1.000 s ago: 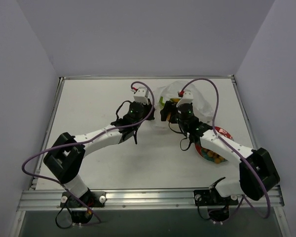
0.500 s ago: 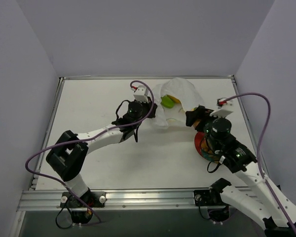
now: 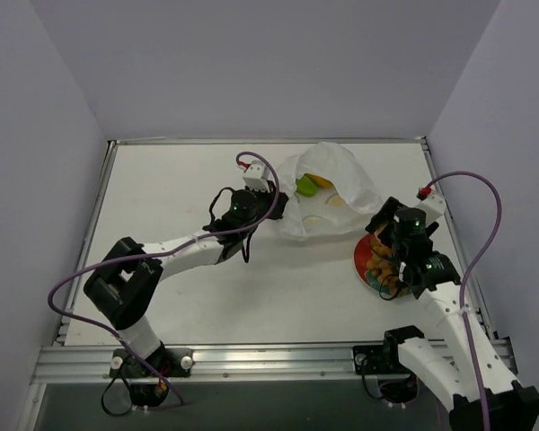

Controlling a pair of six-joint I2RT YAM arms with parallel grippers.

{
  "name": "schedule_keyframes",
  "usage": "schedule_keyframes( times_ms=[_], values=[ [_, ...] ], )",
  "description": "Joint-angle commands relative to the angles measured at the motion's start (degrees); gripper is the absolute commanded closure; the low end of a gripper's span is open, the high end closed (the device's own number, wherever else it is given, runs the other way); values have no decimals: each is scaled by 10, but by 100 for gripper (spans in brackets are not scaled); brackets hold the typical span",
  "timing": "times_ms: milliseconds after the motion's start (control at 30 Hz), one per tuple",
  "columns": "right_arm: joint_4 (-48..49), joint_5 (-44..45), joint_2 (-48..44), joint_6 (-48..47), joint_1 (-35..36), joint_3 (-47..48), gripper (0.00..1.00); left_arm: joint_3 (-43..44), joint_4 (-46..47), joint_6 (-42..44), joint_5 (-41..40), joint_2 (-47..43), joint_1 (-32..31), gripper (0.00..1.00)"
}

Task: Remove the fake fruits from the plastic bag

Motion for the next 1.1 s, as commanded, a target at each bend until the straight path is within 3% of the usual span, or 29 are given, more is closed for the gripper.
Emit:
schedule_keyframes(
  times_ms=[0, 200, 333, 633, 1067],
  values=[
    [-6, -98, -47, -15, 53, 36, 72, 18, 50, -14, 12, -12, 3, 98],
    [-47, -23, -19, 85, 214, 8, 70, 15, 54, -20, 12, -10, 3, 98],
    [-47, 56, 23, 151, 270, -34, 70, 12, 47, -8, 8, -22, 3, 98],
    [-47, 146, 72, 197, 263, -87, 70, 13, 44, -5, 10, -29, 3, 98],
    [-49, 277, 154, 240, 234, -71, 67, 17, 56, -21, 29, -5, 3, 98]
  ],
)
